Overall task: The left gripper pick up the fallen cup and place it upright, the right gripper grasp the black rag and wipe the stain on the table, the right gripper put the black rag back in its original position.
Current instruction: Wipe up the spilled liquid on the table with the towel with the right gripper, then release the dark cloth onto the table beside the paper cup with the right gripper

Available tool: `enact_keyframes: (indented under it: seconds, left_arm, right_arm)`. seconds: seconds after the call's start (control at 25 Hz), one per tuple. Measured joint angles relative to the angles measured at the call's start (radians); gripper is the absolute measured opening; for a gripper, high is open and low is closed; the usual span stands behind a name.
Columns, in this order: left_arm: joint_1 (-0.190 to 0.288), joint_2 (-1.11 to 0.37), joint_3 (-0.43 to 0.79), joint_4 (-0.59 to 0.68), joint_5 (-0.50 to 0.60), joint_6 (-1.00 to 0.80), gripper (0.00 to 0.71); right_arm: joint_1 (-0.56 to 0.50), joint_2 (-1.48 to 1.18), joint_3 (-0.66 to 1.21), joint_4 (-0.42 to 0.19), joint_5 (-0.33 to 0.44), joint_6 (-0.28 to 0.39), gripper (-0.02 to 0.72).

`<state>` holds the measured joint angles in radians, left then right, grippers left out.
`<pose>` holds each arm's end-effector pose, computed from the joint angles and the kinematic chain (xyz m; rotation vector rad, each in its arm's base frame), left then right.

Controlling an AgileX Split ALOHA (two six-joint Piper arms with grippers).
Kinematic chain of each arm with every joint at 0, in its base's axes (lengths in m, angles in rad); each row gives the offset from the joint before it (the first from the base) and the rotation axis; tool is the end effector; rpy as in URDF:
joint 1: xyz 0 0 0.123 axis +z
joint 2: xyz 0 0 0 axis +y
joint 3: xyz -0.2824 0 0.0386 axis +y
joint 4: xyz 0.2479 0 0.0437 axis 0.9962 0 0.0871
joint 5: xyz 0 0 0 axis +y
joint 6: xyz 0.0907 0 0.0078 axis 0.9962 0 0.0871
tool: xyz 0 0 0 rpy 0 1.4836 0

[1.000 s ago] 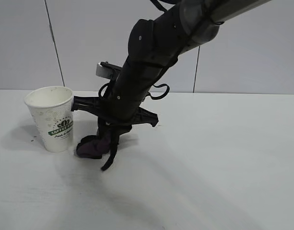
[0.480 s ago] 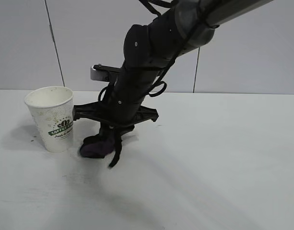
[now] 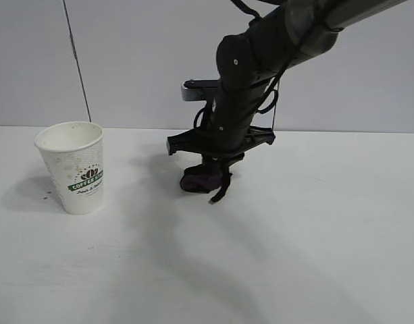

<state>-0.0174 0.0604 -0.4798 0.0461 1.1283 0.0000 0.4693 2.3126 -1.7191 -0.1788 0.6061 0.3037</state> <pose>0.0030 0.0037 0.2664 0.0172 2.1918 0.0470 0.4410 0.2133 0.1217 -0.3840 2.6395 0.0658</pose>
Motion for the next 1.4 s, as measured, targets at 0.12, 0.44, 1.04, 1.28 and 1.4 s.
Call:
enact_keyframes:
  seconds: [0.12,0.44,1.04,1.28,1.4]
  left_arm:
    - [0.000,0.000,0.000,0.000,0.000,0.000,0.696]
    - [0.000,0.000,0.000,0.000,0.000,0.000,0.696]
    - [0.000,0.000,0.000,0.000,0.000,0.000,0.696]
    - [0.000,0.000,0.000,0.000,0.000,0.000,0.696]
    - [0.000,0.000,0.000,0.000,0.000,0.000,0.696]
  right_arm:
    - [-0.036,-0.009,-0.007,-0.005,0.112,-0.009,0.111]
    - [-0.117,-0.019,-0.037,-0.025,0.409,-0.118,0.111]
    - [-0.308,-0.020,-0.056,0.030,0.587,-0.203,0.111]
    - [-0.262,-0.033,-0.056,0.382,0.593,-0.373,0.111]
    - [-0.206,-0.033,-0.055,0.422,0.545,-0.389,0.111]
